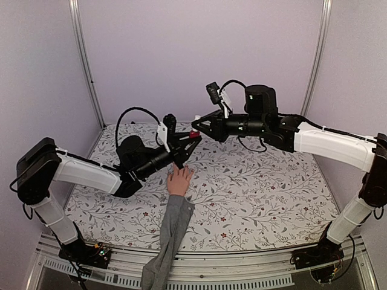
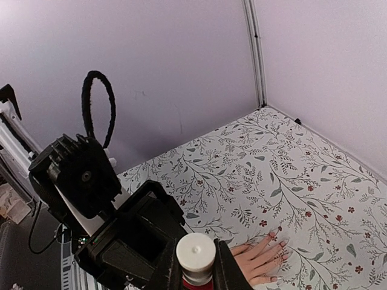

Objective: Paint the nails
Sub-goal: Unscrew the nail polish bottle.

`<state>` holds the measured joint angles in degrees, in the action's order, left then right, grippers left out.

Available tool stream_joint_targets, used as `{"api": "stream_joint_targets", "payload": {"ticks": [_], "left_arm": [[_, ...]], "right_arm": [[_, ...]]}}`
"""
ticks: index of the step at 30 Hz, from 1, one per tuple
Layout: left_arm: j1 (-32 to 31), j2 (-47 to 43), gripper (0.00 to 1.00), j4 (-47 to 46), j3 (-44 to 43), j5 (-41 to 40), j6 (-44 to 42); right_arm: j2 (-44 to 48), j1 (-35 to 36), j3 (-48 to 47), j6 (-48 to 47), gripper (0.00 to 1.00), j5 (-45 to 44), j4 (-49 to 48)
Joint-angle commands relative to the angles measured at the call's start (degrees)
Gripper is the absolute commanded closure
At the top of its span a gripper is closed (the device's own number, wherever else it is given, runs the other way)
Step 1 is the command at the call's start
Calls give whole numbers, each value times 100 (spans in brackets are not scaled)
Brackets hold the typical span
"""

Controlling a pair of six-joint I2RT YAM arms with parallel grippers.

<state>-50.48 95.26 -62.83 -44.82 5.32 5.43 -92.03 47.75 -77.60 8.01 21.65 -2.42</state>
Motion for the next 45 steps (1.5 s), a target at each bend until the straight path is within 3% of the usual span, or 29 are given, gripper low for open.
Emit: {"api": "stream_joint_targets", "payload": {"ticks": [1,16,22,25,30,33,40,45], "left_arm": [[65,-121,100,-603,77,1947,345],[263,198,100,-1748,-40,4241,1276],[294,326,100,-1990,-65,4399,1538],[344,191,100,-1963,103,3882,1357],[361,-217,100,-1392,365,2648,721],[362,-331,100,-1430,554,1990,630],[130,-572,100,-677,507,772,-343],[-142,-470,100,-310,297,-298,-743]], "right_arm": [[119,125,4,-410,100,1053,12],[143,125,-13,-1577,100,3219,241],[182,122,3,-1772,100,3189,430],[233,113,7,-1676,94,2861,422],[364,45,186,-1358,59,2269,137],[538,-47,446,-1062,48,1909,-293],[731,-116,575,-302,43,452,-584],[657,-116,451,67,43,149,-634]]}}
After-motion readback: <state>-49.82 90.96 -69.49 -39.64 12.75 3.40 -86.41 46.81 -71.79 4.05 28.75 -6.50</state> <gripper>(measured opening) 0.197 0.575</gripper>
